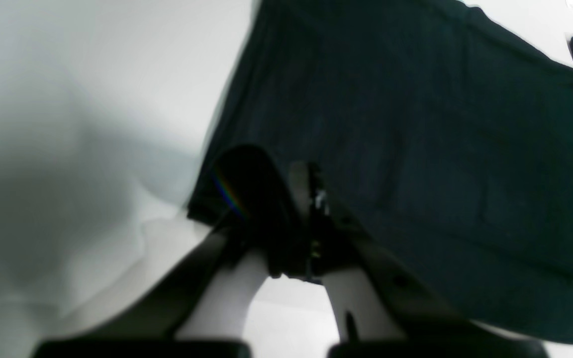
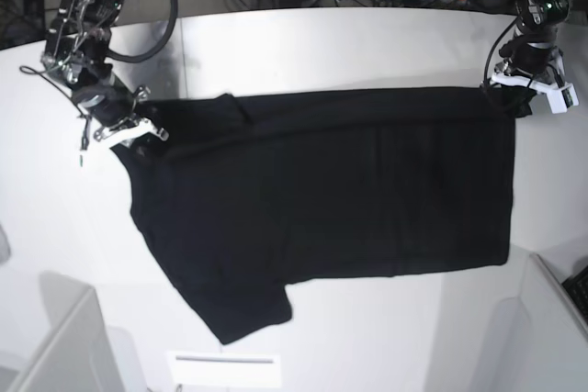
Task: Fold the T-shirt properly
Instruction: 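Lift the shirt's shoulder edge with both grippers and pull it back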
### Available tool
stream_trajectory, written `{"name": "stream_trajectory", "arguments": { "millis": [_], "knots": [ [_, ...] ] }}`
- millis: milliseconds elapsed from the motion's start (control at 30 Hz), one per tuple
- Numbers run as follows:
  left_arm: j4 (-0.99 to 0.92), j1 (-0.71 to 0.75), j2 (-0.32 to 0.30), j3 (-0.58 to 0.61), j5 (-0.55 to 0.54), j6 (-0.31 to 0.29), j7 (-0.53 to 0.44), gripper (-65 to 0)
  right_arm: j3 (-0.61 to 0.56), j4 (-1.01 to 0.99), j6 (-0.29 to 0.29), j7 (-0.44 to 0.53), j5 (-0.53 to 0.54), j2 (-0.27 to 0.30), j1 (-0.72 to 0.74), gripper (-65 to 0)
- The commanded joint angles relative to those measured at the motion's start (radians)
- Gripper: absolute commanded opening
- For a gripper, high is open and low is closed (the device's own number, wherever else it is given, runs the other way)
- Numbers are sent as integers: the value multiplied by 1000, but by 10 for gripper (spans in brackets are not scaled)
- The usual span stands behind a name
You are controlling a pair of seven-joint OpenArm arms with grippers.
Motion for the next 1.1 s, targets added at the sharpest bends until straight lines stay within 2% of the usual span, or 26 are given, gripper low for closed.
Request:
{"name": "stream_trajectory", "arguments": {
  "millis": [0,300,500,767,1067],
  "knots": [
    [1,-4,-11,-9,-7,-3,-21,-650,1,0,2,18,14,8,21,-650],
    [-42,-47,-11,-8,-7,-3,-21,-650,0,-116,2,17,14,16,106,-650],
    [-59,-90,-11,-11,-4,-3,28,-650,-2,-173,2,-9,14,16,170,-650],
    [-79,-148,-7,-9,140,-3,33,-650,-3,-267,2,-34,12,16,239,-650],
    [-121,-194,-10,-1,142,-3,34,-650,-3,-374,2,-31,12,28,293,-650]
  ]
}}
